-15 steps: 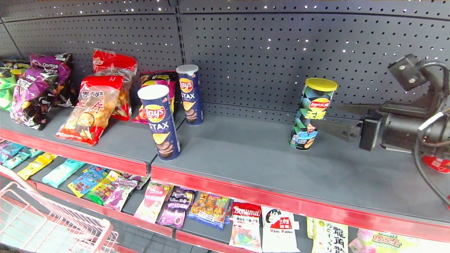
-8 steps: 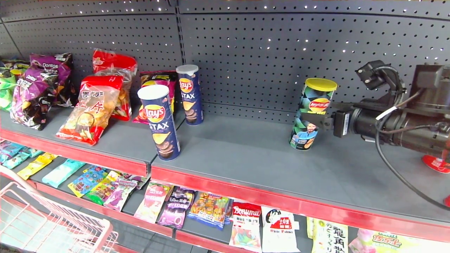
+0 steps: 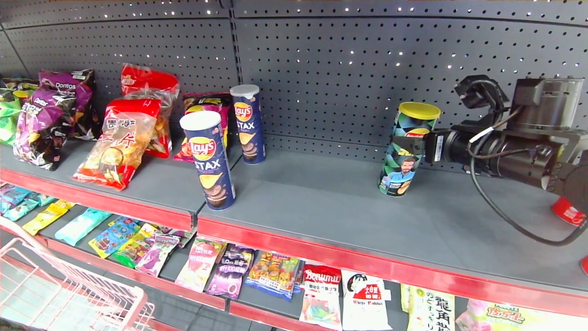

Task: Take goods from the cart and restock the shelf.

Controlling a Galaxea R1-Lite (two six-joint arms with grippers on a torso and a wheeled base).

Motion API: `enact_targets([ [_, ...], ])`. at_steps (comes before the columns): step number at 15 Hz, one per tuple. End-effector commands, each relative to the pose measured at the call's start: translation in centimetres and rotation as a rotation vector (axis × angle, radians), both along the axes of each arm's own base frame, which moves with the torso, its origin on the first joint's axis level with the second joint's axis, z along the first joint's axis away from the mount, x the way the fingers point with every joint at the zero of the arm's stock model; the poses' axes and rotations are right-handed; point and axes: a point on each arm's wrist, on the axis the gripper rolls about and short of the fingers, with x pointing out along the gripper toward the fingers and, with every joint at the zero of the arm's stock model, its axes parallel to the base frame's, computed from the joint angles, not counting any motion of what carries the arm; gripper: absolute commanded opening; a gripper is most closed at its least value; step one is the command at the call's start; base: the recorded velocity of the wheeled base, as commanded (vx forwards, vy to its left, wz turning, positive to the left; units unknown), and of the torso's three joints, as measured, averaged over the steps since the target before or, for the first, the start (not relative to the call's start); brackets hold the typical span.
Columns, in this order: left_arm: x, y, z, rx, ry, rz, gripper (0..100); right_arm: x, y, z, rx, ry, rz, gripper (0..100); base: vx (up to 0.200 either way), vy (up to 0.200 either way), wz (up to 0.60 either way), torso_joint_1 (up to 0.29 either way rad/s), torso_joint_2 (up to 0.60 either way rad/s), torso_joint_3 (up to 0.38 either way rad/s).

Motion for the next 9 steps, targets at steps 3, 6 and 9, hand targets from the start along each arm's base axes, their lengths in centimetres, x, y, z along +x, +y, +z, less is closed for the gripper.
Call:
enact_targets([
  [3,0.0,0.0,-0.1,0.0,0.004,-0.003,0,1.2,0.3,-0.6,-0.004,0.013,-0.007,100,0.0,0.0,0.0,0.0,0.0,0.0],
  [6,0.0,0.0,-0.1,0.0,0.001,-0.003,0,1.8,0.4,-0.4,-0.002,0.006,-0.019,100,0.0,0.0,0.0,0.0,0.0,0.0],
  [9,-0.1,0.0,-0.2,0.0,-0.002,-0.001,0,2.4,0.6,-0.7,-0.004,0.01,-0.019,100,0.0,0.0,0.0,0.0,0.0,0.0],
])
